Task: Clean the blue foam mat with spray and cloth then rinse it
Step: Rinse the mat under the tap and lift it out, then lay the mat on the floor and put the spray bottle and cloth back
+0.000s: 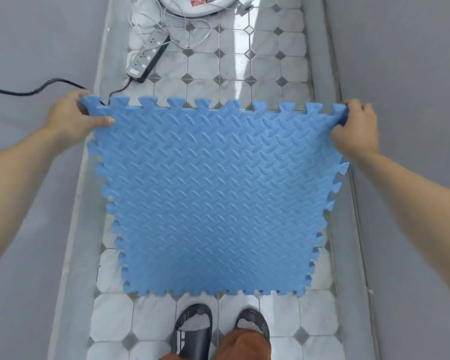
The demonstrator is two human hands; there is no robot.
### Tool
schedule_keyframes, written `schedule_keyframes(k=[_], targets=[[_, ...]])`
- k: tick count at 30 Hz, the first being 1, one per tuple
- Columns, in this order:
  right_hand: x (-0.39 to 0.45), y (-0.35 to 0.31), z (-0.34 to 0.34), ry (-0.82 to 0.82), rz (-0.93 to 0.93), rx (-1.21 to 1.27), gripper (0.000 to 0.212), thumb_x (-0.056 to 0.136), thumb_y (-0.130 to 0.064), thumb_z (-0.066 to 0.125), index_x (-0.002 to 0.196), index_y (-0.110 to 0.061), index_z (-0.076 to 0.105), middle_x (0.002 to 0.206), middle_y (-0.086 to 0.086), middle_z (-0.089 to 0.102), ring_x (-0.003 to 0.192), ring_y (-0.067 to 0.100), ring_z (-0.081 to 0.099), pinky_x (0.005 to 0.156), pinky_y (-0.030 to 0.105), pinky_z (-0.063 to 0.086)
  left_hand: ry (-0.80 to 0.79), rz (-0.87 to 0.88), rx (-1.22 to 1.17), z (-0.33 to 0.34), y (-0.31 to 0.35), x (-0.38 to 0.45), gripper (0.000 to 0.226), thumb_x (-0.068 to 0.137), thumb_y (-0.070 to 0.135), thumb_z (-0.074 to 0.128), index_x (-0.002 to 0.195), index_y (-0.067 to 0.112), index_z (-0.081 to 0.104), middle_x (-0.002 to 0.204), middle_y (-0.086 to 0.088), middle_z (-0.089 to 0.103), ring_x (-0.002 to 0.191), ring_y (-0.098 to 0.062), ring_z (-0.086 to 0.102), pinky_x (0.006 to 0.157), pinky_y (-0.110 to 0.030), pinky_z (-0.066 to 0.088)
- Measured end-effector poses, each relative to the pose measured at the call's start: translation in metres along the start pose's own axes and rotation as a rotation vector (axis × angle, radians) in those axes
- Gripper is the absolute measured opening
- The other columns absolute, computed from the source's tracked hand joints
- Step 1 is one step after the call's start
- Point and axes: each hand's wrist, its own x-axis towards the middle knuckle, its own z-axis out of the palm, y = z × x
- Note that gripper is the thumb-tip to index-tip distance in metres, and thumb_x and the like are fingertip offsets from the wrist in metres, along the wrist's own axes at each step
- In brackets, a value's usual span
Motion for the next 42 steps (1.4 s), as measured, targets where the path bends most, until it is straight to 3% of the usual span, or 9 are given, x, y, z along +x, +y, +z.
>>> schedule_keyframes(k=[2, 7, 15, 19, 24, 28, 32, 37, 42], targets=[[0.024, 0.007, 0.037, 0.055, 0.004, 0.049, 0.041, 0.082, -0.001, 0.041, 0.122, -0.004, 0.052, 0.126, 0.023, 0.044, 0.108, 0.038, 0.049, 0.088, 0.038, 0.041, 0.055, 0.01, -0.1, 0.032, -0.021, 0.032, 0.067, 0.071, 0.028, 0.083, 0.129, 0.013, 0.053, 0.111, -0.007, 0.064, 0.102, -0.024, 0.064, 0.086, -0.028, 0.051], [0.077, 0.035, 0.132, 0.016, 0.062, 0.076, 0.048, 0.077, -0.015, 0.038, 0.12, -0.003, 0.058, 0.131, 0.022, 0.049, 0.11, 0.032, 0.051, 0.088, 0.028, 0.039, 0.118, 0.01, -0.217, 0.115, -0.062, 0.1, 0.072, 0.072, 0.028, 0.082, 0.134, 0.019, 0.047, 0.089, 0.009, 0.053, 0.093, -0.015, 0.054, 0.072, -0.024, 0.046], [0.098, 0.079, 0.251, -0.12, 0.071, 0.084, 0.049, 0.08, -0.012, 0.068, 0.128, -0.011, 0.057, 0.125, 0.023, 0.053, 0.096, 0.032, 0.059, 0.08, 0.033, 0.046, 0.164, -0.058, -0.23, 0.206, -0.136, 0.149, 0.075, 0.079, 0.012, 0.076, 0.143, 0.013, 0.036, 0.12, -0.016, 0.056, 0.095, -0.023, 0.052, 0.084, -0.035, 0.048], [0.086, 0.085, 0.289, -0.219, -0.02, 0.016, 0.048, 0.081, -0.017, 0.07, 0.127, -0.015, 0.058, 0.127, 0.018, 0.045, 0.102, 0.03, 0.054, 0.086, 0.032, 0.045, 0.021, 0.068, 0.121, 0.239, -0.154, 0.143, 0.066, 0.076, 0.017, 0.079, 0.135, 0.015, 0.05, 0.125, -0.022, 0.054, 0.112, -0.035, 0.055, 0.097, -0.042, 0.043], [0.076, 0.085, 0.293, -0.141, -0.063, -0.058, 0.04, 0.082, -0.029, 0.067, 0.121, -0.02, 0.063, 0.132, 0.015, 0.047, 0.123, 0.035, 0.047, 0.102, 0.042, 0.038, 0.021, 0.169, 0.393, 0.257, -0.159, 0.119, 0.071, 0.078, 0.058, 0.067, 0.138, 0.025, 0.049, 0.148, -0.011, 0.035, 0.138, -0.031, 0.031, 0.113, -0.05, 0.027], [0.061, 0.09, 0.299, -0.093, 0.373, -0.122, 0.084, 0.077, -0.07, 0.059, 0.141, -0.021, 0.036, 0.142, 0.018, 0.04, 0.129, 0.04, 0.039, 0.102, 0.054, 0.034, -0.03, 0.073, 0.464, 0.265, -0.175, 0.093, 0.096, 0.067, 0.081, 0.056, 0.148, 0.043, 0.023, 0.161, 0.006, 0.008, 0.148, -0.024, 0.005, 0.112, -0.062, 0.008], [0.061, 0.089, 0.309, -0.102, 0.427, -0.01, 0.085, 0.085, -0.067, 0.053, 0.145, -0.011, 0.032, 0.141, 0.022, 0.04, 0.13, 0.039, 0.04, 0.101, 0.051, 0.038, -0.061, 0.058, 0.48, 0.268, -0.181, 0.097, 0.102, 0.069, 0.079, 0.052, 0.152, 0.035, 0.013, 0.163, 0.003, -0.001, 0.148, -0.032, -0.002, 0.117, -0.058, 0.01], [0.065, 0.08, 0.302, -0.138, 0.24, 0.052, 0.077, 0.086, -0.059, 0.057, 0.141, -0.008, 0.04, 0.136, 0.019, 0.048, 0.128, 0.038, 0.044, 0.1, 0.048, 0.042, -0.067, 0.101, 0.641, 0.258, -0.173, 0.118, 0.098, 0.078, 0.073, 0.048, 0.153, 0.02, 0.014, 0.161, -0.012, 0.008, 0.147, -0.036, 0.004, 0.116, -0.054, 0.017], [-0.014, 0.058, 0.252, -0.29, 0.141, -0.12, 0.067, 0.092, -0.053, 0.052, 0.141, -0.009, 0.039, 0.142, 0.017, 0.043, 0.13, 0.036, 0.042, 0.101, 0.046, 0.039, -0.205, 0.124, 0.606, 0.249, -0.137, 0.052, 0.061, 0.102, 0.042, 0.032, 0.151, 0.007, 0.021, 0.159, -0.02, 0.015, 0.145, -0.038, 0.013, 0.117, -0.05, 0.015]])
